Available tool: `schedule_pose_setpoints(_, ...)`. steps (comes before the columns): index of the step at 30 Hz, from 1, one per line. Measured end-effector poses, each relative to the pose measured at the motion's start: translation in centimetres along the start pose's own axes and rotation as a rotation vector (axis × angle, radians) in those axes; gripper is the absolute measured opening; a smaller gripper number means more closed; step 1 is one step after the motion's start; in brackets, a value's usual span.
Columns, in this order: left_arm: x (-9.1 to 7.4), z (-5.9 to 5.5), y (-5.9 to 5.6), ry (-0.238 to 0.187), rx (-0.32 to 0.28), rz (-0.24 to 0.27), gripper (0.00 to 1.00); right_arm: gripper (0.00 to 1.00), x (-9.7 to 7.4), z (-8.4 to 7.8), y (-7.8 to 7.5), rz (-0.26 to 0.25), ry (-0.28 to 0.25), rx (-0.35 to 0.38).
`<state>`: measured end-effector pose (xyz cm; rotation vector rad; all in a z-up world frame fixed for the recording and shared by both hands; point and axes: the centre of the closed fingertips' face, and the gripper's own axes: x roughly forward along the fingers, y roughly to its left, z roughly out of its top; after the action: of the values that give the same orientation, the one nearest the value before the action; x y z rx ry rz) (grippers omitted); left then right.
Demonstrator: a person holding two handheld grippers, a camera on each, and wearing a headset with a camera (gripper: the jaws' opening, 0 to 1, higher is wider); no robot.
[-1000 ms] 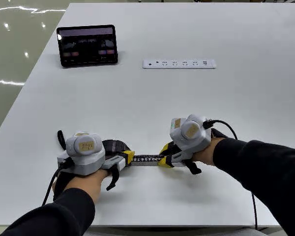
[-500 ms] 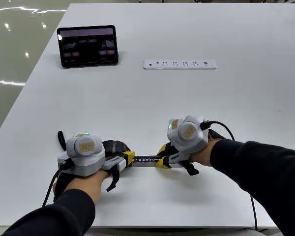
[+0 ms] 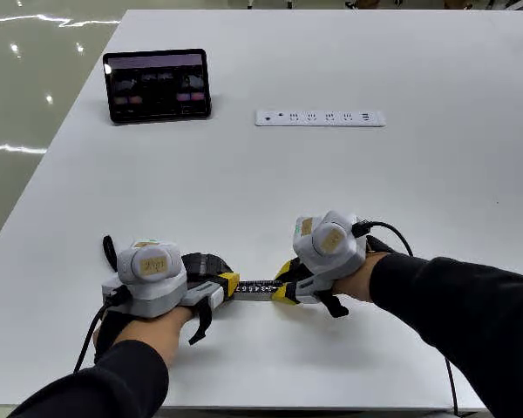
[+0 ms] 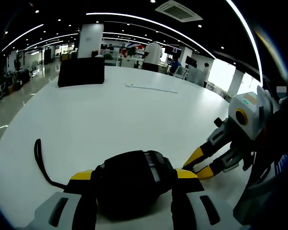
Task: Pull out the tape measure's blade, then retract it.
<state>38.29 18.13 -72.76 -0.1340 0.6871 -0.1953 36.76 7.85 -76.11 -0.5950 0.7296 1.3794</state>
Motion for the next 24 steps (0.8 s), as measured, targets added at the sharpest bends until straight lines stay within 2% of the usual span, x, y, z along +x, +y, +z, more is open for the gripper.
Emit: schedule_pose_setpoints(24,-0.01,0.09,0.13,0.000,-0.011,-0.002,0.58,0.10,0.53,0.96,0.20,0.006,-0.017,-0.008)
